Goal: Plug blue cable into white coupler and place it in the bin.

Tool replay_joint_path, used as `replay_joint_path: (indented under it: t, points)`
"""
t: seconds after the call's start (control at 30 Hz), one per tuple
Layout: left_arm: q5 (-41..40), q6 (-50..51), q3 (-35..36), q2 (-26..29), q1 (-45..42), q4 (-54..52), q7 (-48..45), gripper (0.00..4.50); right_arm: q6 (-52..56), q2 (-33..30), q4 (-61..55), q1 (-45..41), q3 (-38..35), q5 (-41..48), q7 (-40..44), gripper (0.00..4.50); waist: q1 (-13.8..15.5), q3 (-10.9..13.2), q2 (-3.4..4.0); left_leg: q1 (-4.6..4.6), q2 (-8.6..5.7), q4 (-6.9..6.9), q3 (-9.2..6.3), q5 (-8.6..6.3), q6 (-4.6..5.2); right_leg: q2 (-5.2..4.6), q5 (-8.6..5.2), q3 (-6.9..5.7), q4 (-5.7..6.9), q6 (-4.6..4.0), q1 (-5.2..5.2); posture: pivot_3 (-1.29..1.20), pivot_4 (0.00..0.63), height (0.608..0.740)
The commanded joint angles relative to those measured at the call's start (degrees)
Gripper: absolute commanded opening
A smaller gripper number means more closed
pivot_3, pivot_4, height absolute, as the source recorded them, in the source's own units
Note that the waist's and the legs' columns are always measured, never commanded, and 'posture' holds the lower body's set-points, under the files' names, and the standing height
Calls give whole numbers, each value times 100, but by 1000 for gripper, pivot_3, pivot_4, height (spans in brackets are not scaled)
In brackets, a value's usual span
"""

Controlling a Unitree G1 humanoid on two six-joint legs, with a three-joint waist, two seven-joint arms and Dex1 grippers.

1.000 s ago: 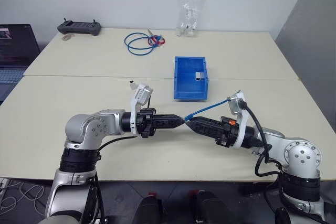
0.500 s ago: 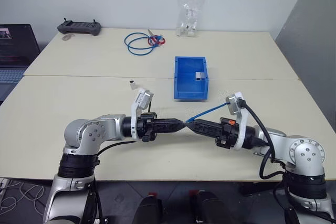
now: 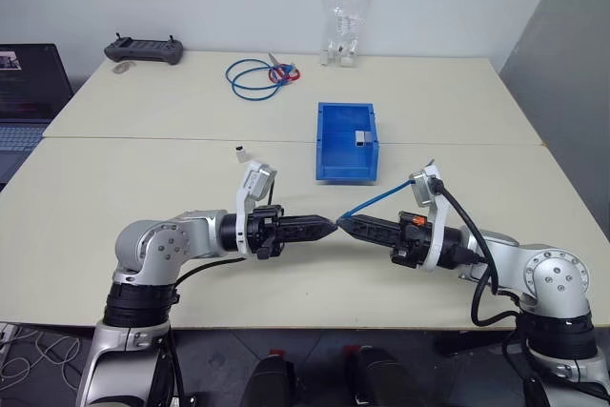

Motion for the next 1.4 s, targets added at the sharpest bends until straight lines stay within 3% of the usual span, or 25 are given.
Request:
replay_joint_path:
  t: [0.03,0.23,0.47,0.7,0.87,1.2,1.4]
  points:
    - [376,-585,-140,378,38,-177,-263,1829,-174,-52,33,-160,-56,157,8,216,2,0,0,0,0,0,-1,0,0,0,0,-1,0,0,0,0,150,740]
    - [1594,-1968,-367,751,310,-13,14,2956,-314,-183,239,-218,-143,-195,175,216,8,1,1,0,-2,-3,6,0,0,-1,0,4,-4,0,0,0,150,740]
    - [3235,-3265,95,-128,549,194,2808,4466,-494,-381,318,-150,-308,-575,397,216,31,1,-1,-4,0,-2,2,0,0,-8,1,2,-8,2,-1,0,150,740]
    - [5154,-4162,177,-1582,231,1158,6396,4466,-498,-427,320,-217,-336,-761,505,216,51,-1,-4,-9,-4,-1,5,0,0,-14,8,6,-10,10,1,0,150,740]
    - [5569,-4768,407,-2156,-190,2087,7668,4466,-495,-508,330,-260,-402,-893,570,216,45,-1,-5,-9,-4,0,6,0,0,-14,9,6,-7,12,0,0,150,740]
    - [5318,-6554,640,-2285,-1951,5423,7303,4466,-500,-523,236,-276,-383,-1005,578,216,61,-2,-10,-14,-20,-2,8,0,0,-13,10,1,-12,15,0,0,150,740]
    - [5346,-7072,738,-2131,-2637,6574,7402,4466,-504,-519,152,-208,-463,-998,524,216,39,-1,-11,-17,-22,-2,9,-1,0,-12,14,1,-15,22,-1,0,150,740]
